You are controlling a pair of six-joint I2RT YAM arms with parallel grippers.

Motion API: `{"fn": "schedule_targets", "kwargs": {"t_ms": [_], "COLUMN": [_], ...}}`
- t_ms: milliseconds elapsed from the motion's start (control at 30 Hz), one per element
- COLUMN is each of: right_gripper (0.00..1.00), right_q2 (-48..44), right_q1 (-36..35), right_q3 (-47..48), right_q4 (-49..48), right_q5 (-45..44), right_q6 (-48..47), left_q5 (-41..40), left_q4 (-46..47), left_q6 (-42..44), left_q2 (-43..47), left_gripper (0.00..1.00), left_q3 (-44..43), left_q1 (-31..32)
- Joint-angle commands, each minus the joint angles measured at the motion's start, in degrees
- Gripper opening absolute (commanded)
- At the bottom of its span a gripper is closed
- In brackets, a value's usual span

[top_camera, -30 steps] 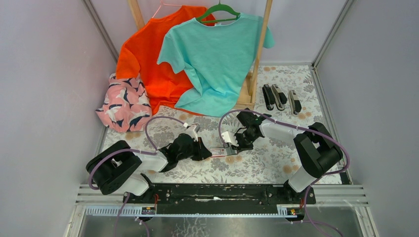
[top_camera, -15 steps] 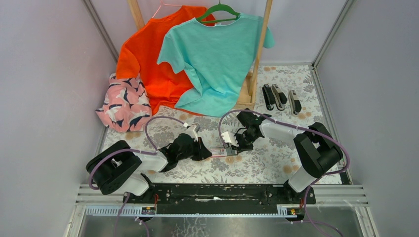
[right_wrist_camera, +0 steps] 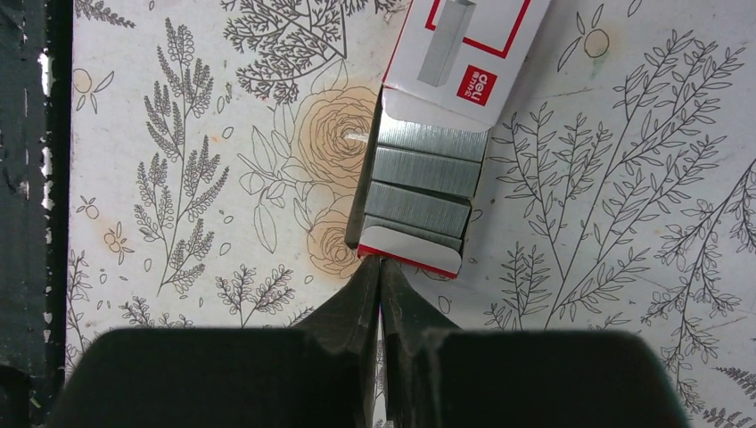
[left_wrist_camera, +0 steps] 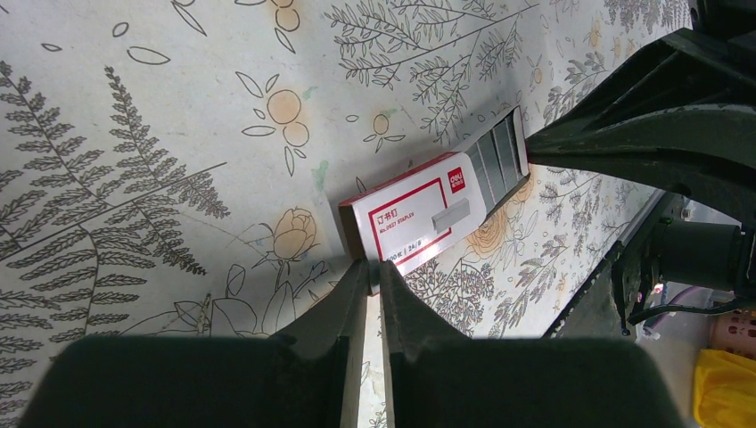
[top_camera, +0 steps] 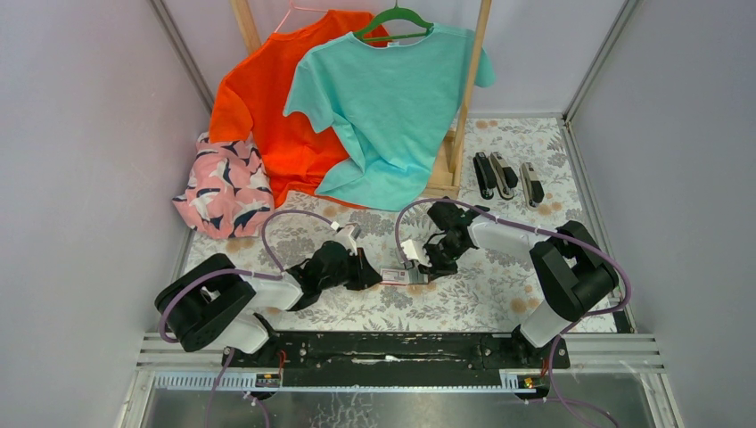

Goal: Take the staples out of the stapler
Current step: Close the staple box at the center of the board.

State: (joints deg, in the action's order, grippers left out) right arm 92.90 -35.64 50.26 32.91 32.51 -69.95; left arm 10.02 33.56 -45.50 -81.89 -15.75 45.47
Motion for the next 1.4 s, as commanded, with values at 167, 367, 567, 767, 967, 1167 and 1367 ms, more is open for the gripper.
{"fn": "schedule_targets", "kwargs": {"t_ms": [167, 367, 567, 767, 967, 1167, 1367], "right_gripper": [0.12, 0.15, 0.36, 0.78, 0.99, 0.99, 1.00], "right_q2": [-4.51, -7.03, -13.61, -16.34, -13.83, -11.54, -7.94], "right_q1": [0.15, 2.47, 2.94, 2.86, 2.33, 0.84, -1.79], "right_q3": [1.88, 1.89, 0.37, -2.44, -5.23, -7.28, -6.81], "right_q4": [0.18, 0.42, 0.70, -2.56, -7.49, -12.35, -14.25], "right_q5": [0.68, 1.59, 12.03, 16.11, 10.71, 7.43, 3.26], "right_q6": [1.39, 1.66, 0.18, 4.04, 5.30, 7.44, 9.06], "left_q5": [-1.39, -3.59, -2.38, -2.41, -1.46, 6.71, 5.13], "left_q4": [-2.36, -6.82, -2.13, 18.33, 43.98, 55.71, 57.76], "left_q6": [1.93, 5.09, 13.39, 19.97, 23.97, 33.57, 41.47], "left_q2": [4.89, 14.00, 21.90, 27.92, 21.96, 8.43, -0.65], "left_gripper": [0.29, 0.47, 0.58, 0.98, 1.00, 0.96, 0.93], "left_q3": [0.18, 1.33, 2.95, 11.20, 20.85, 20.59, 19.51], "left_q1": [-0.05, -0.12, -0.11, -0.21, -0.19, 0.39, 3.22]}}
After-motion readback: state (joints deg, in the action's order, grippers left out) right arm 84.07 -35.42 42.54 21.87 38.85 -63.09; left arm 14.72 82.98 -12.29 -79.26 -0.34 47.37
